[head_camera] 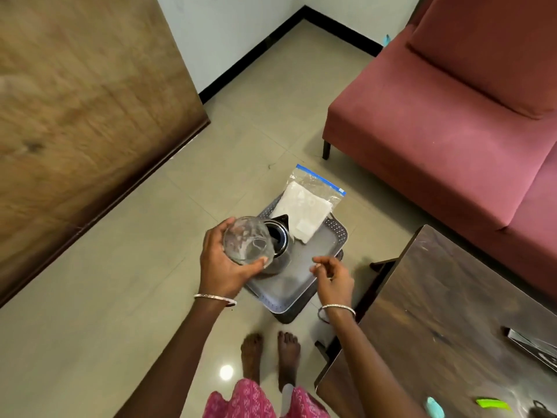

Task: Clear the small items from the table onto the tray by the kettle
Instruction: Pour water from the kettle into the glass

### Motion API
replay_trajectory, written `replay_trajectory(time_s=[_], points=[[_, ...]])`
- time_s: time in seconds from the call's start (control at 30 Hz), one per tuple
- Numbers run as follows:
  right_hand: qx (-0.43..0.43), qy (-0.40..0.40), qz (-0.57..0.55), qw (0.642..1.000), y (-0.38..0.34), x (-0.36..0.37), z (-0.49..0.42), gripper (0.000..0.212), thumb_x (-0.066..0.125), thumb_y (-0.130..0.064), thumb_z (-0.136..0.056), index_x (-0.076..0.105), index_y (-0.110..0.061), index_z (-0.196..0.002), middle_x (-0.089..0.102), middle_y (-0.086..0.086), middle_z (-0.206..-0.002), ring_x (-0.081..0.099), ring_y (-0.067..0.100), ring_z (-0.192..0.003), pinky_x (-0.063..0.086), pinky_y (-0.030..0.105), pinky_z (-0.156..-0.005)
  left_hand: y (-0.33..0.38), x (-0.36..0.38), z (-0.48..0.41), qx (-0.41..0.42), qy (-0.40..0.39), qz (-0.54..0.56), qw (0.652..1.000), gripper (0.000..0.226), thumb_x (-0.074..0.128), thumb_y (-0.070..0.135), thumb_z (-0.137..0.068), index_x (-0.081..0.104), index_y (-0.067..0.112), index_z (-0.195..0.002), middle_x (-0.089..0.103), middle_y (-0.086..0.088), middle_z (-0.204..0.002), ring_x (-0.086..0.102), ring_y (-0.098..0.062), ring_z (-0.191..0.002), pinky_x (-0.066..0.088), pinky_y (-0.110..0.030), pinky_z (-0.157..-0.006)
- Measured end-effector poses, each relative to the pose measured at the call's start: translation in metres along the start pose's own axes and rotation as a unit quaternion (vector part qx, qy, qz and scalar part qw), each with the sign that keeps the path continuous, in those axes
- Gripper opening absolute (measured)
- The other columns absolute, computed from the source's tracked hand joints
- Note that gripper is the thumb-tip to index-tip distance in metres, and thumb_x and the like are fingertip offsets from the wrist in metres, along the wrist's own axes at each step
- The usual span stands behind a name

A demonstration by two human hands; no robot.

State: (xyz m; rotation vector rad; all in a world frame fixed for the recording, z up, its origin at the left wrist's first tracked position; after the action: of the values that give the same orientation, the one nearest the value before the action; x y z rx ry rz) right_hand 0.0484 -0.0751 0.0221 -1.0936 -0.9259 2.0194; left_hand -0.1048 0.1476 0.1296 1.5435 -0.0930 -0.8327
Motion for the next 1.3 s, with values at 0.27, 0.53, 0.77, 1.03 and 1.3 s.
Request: replay_trajectory(time_s=[0.27, 0.53, 0.77, 1.03, 1.3], points=[[0.274, -0.187, -0.098, 0.938, 0.023, 0.145, 0.060, 0.022, 0.072, -0.039, -0.085, 0.068, -0.021, -0.098, 0.066, -0.004, -0.086, 0.059, 0.016, -0.088, 0.052, 0.040, -0.088, -0.043, -0.087, -0.010, -0.047, 0.058, 0.018, 0.997, 0.087, 0.093, 0.021, -0.044, 0.055, 0.018, -0.122, 0.054, -0.003, -0.125, 0.058, -0.020, -0.112, 0.052, -0.044, -0.096], [0.297, -0.059, -0.263, 0.916, 0.026, 0.203, 0.049, 0.035, 0.073, -0.017, -0.086, 0.064, -0.002, -0.116, 0.069, 0.014, -0.108, 0.066, 0.028, -0.100, 0.056, 0.037, -0.086, -0.066, -0.105, -0.030, -0.013, 0.001, 0.002, 1.000, 0.089, 0.094, 0.014, -0.049, 0.049, 0.018, -0.125, 0.057, 0.002, -0.123, 0.055, -0.009, -0.111, 0.045, -0.006, -0.090], [0.238, 0.052, -0.076, 0.967, 0.023, 0.166, 0.043, 0.018, 0.067, -0.017, -0.079, 0.066, 0.000, -0.083, 0.062, 0.012, -0.071, 0.060, 0.027, -0.069, 0.053, 0.042, -0.068, -0.075, -0.102, -0.046, -0.006, -0.032, 0.009, 0.999, 0.091, 0.096, 0.014, -0.045, 0.048, 0.021, -0.122, 0.059, 0.004, -0.121, 0.057, -0.005, -0.109, 0.045, -0.008, -0.091], [0.033, -0.014, 0.123, 0.992, -0.027, 0.110, 0.031, 0.032, 0.066, -0.038, -0.077, 0.055, -0.009, -0.067, 0.052, 0.004, -0.059, 0.048, 0.020, -0.055, 0.034, 0.027, -0.049, -0.064, -0.092, -0.060, -0.007, -0.068, -0.003, 0.998, 0.087, 0.092, 0.024, -0.041, 0.048, 0.029, -0.117, 0.061, 0.012, -0.114, 0.058, 0.003, -0.102, 0.044, -0.004, -0.085], [-0.082, -0.062, 0.184, 0.978, -0.093, 0.042, 0.055, 0.040, 0.078, -0.028, -0.077, 0.044, -0.020, -0.058, 0.045, -0.004, -0.051, 0.042, 0.014, -0.049, 0.035, 0.031, -0.052, -0.043, -0.079, -0.075, 0.034, -0.110, -0.046, 0.992, 0.087, 0.093, 0.018, -0.045, 0.044, 0.032, -0.115, 0.057, 0.019, -0.111, 0.058, -0.010, -0.099, 0.038, 0.004, -0.078]])
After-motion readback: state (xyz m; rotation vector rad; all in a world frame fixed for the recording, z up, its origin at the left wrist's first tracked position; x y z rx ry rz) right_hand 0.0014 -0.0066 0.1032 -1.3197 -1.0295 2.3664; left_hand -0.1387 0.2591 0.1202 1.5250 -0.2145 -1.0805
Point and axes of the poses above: each hand's wrist, its own z-axis away from the middle knuckle, its own x-axis out of the palm, y = z × x, the point moved 9 cm from there along -z, towards the middle knuckle
